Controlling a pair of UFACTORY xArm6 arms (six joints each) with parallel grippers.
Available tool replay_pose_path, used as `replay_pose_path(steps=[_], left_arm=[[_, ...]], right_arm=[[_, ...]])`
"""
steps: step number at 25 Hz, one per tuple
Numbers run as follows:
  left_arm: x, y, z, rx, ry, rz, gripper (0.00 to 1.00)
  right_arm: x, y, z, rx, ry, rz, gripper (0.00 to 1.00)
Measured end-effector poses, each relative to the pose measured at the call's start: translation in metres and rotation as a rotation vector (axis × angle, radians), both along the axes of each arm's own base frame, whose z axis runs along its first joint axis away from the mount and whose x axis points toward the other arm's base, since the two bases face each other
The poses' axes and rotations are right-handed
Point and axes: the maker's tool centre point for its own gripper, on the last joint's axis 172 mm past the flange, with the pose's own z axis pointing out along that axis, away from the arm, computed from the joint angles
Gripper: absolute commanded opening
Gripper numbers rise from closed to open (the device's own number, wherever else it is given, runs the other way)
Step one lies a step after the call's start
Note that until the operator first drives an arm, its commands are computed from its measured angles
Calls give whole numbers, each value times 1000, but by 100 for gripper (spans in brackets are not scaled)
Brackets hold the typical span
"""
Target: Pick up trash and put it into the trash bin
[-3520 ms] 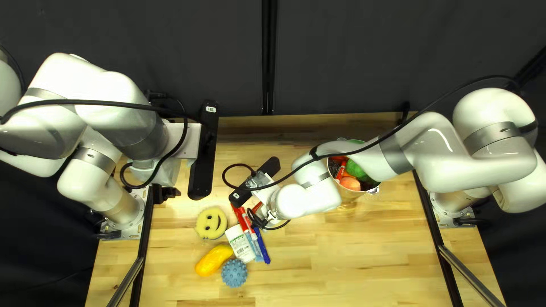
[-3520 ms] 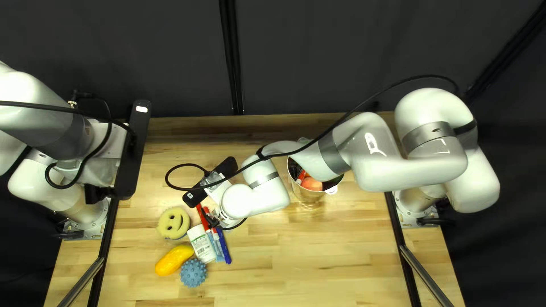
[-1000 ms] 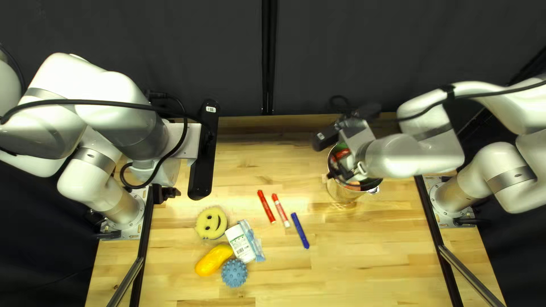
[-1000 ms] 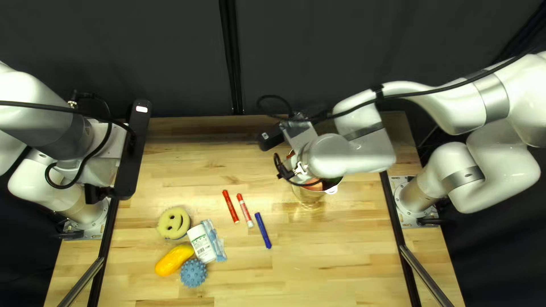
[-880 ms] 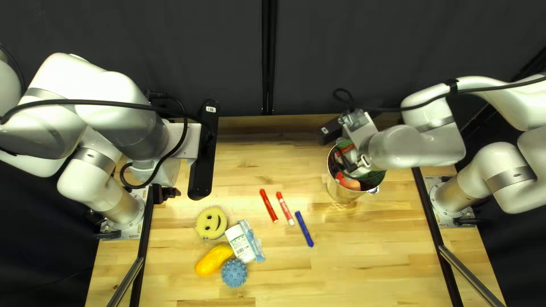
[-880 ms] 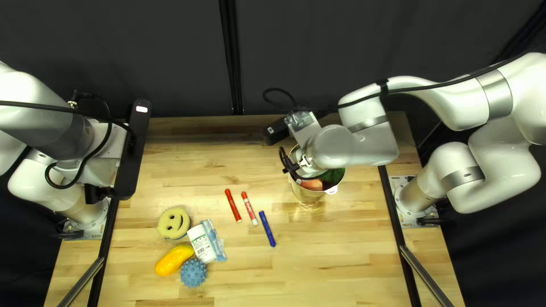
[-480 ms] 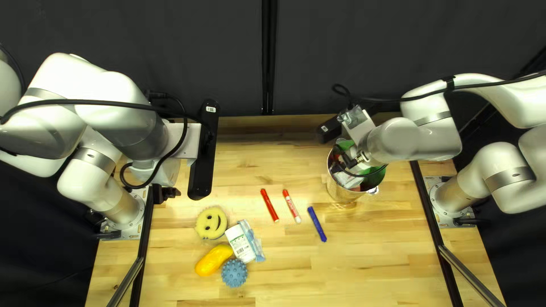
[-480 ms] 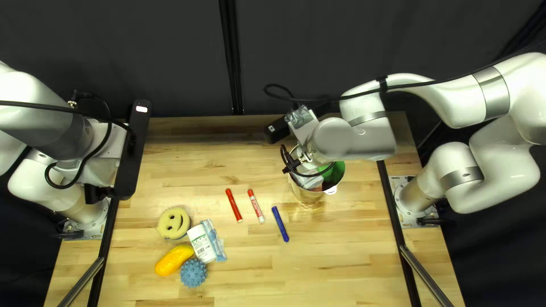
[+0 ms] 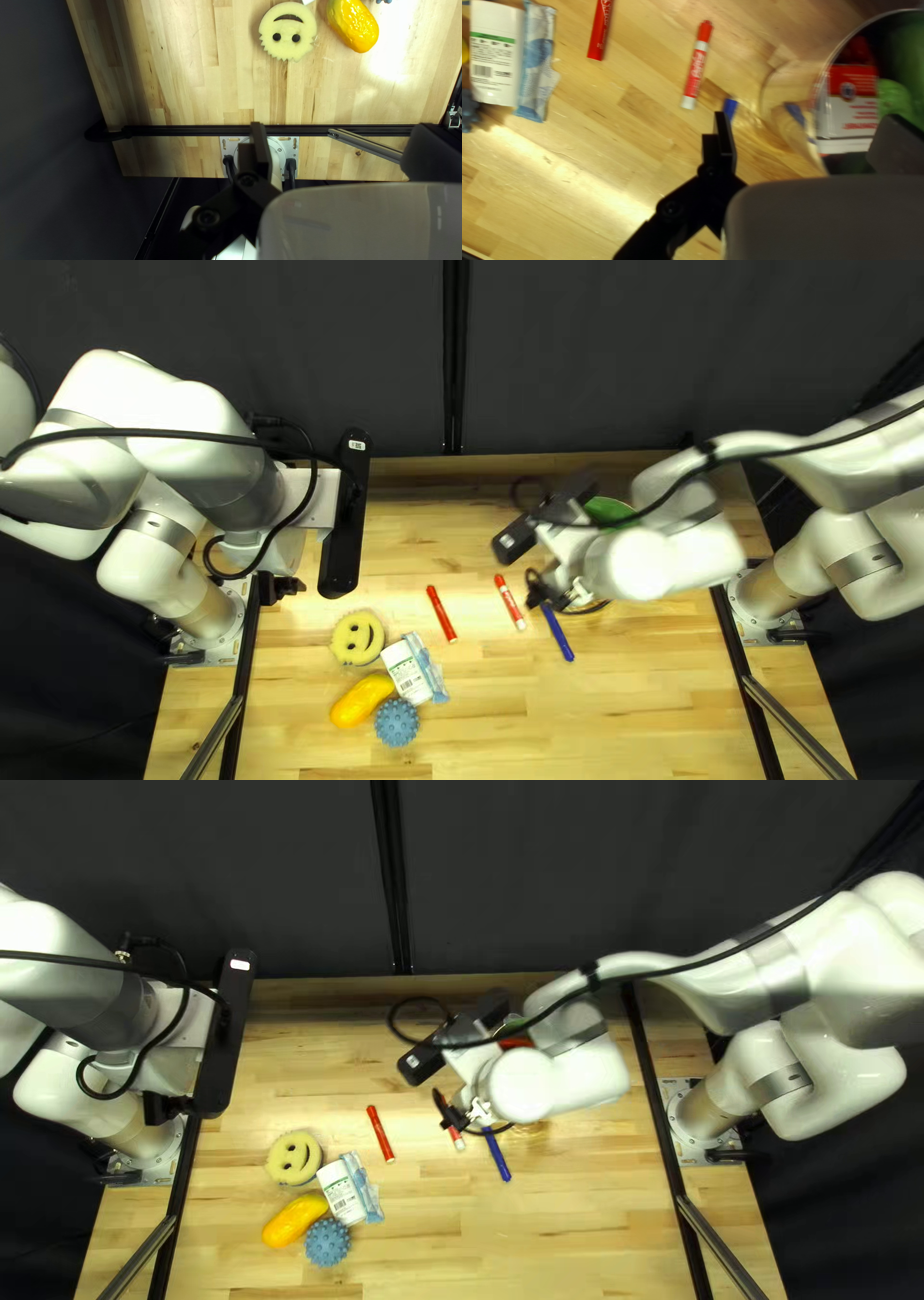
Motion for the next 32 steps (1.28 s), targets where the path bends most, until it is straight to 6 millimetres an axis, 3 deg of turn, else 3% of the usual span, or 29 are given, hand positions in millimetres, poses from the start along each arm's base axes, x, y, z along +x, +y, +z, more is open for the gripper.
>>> replay_pose_path(steps=[5,14,20,32], left_arm=[[0,0,0,0,0,0,100],[0,0,0,0,0,0,100],[0,0,0,0,0,0,100],[0,0,0,0,0,0,100]], right_arm=[[2,12,-22,-5,-22,-28,100],[-22,45,-73,10,7,-14,100],[-45,54,-90,3,8,-7,100],[-67,54,-110,-26,1,-31,100]])
